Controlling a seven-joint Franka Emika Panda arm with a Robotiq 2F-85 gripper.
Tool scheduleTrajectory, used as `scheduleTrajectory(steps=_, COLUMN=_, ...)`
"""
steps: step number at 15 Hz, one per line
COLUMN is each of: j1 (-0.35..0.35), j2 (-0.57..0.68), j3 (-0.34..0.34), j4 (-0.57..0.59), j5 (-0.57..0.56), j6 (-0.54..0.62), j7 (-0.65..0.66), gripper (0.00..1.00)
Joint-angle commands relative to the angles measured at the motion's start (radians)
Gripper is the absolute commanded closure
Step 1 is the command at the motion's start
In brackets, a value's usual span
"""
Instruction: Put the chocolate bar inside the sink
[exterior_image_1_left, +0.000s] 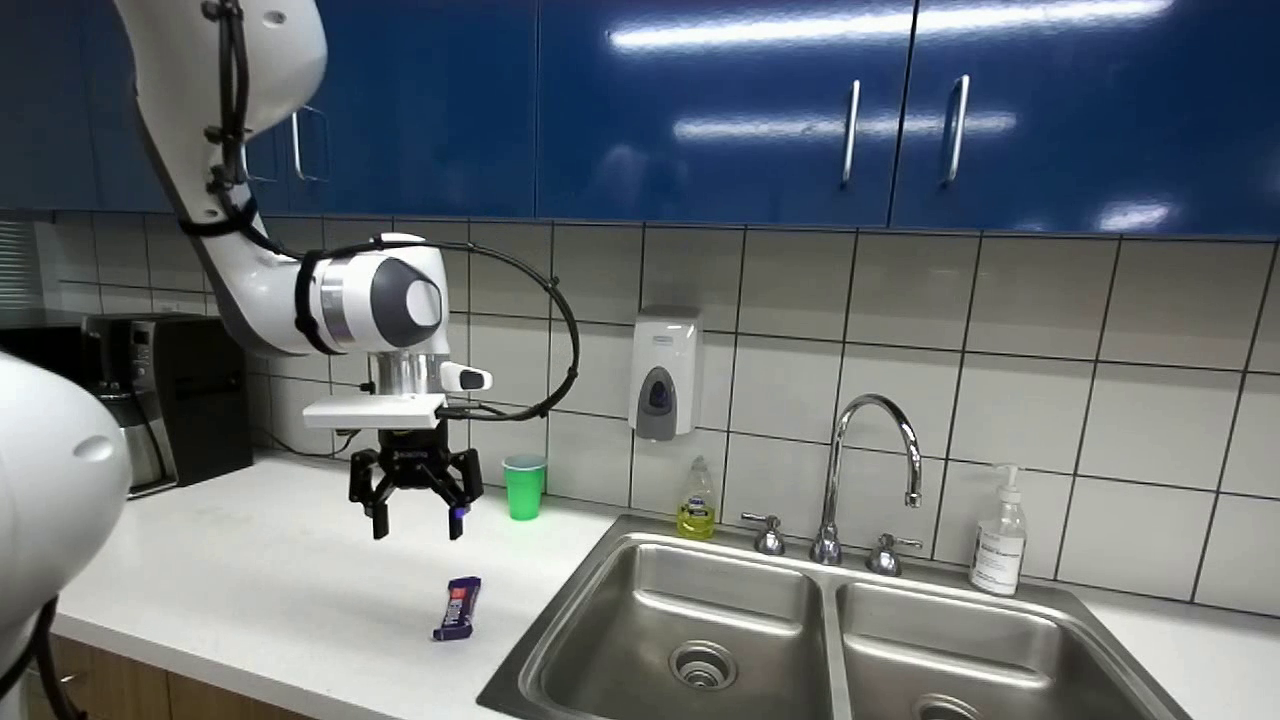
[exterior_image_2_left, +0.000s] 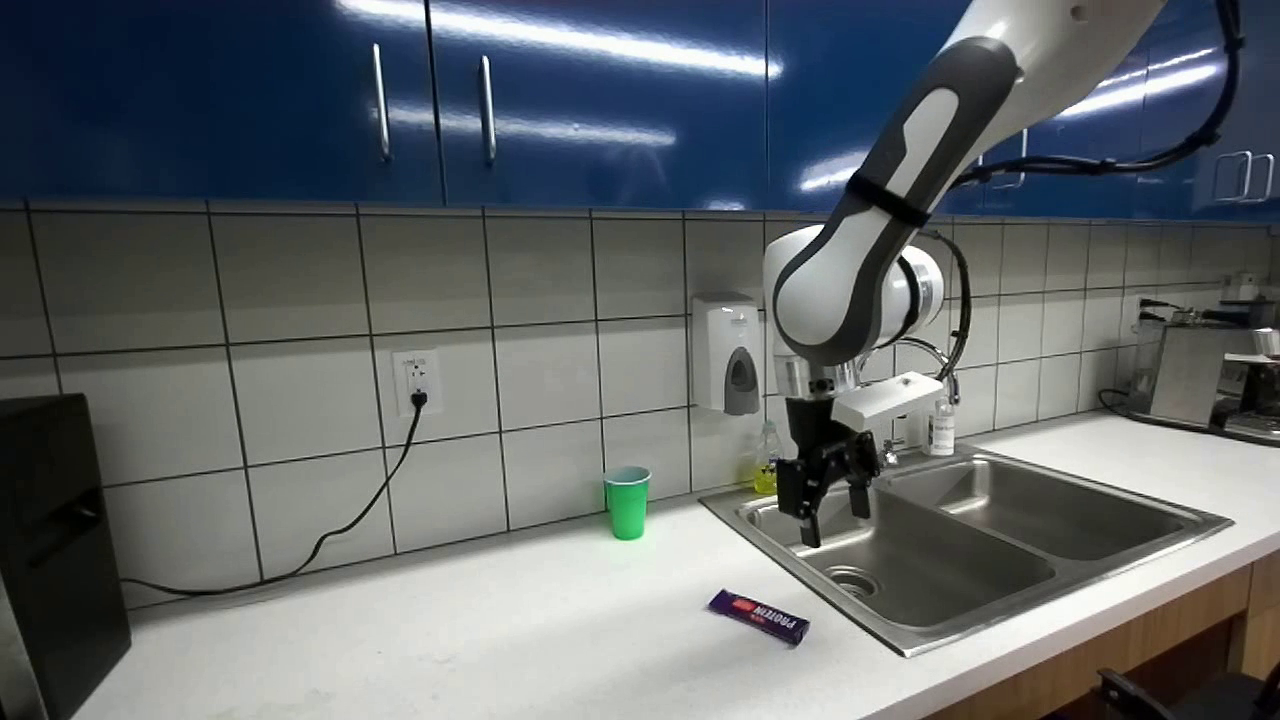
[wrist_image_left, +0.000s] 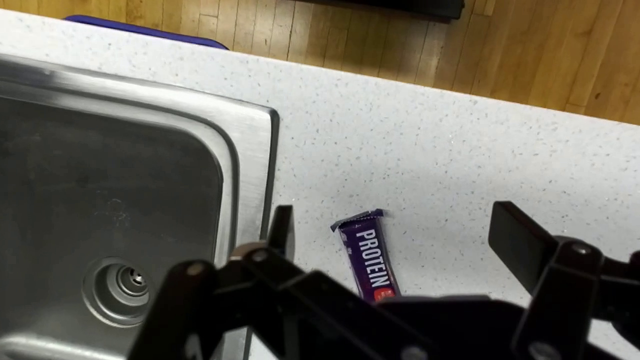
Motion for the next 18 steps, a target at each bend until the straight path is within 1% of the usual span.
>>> scheduleTrajectory(steps=1, j1=-0.018, j2=0.145, j3=-0.01, j4=0.094, j5=-0.052, j6=0.039, j7=-0.009, gripper=0.0)
scheduleTrajectory(steps=6, j1=-0.005, j2=0.305, j3=-0.035, j4=0.203, j5=-0.09, j6=0.064, j7=-0.001, gripper=0.0)
scheduleTrajectory(steps=11, j1=0.012, j2=0.439, j3=-0.053, j4=0.301, j5=-0.105, j6=0.07, j7=0.009, gripper=0.0)
scheduleTrajectory(steps=12, j1=0.005, j2=0.389, j3=-0.042, j4=0.252, j5=-0.076, j6=0.065, j7=-0.002, gripper=0.0)
scheduleTrajectory(steps=14, j1=0.006, j2=0.413, j3=-0.043, j4=0.265, j5=-0.075, j6=0.065, j7=-0.003, gripper=0.0)
scheduleTrajectory(steps=18, j1=0.006, j2=0.412, j3=-0.043, j4=0.264, j5=-0.075, j6=0.065, j7=-0.003, gripper=0.0)
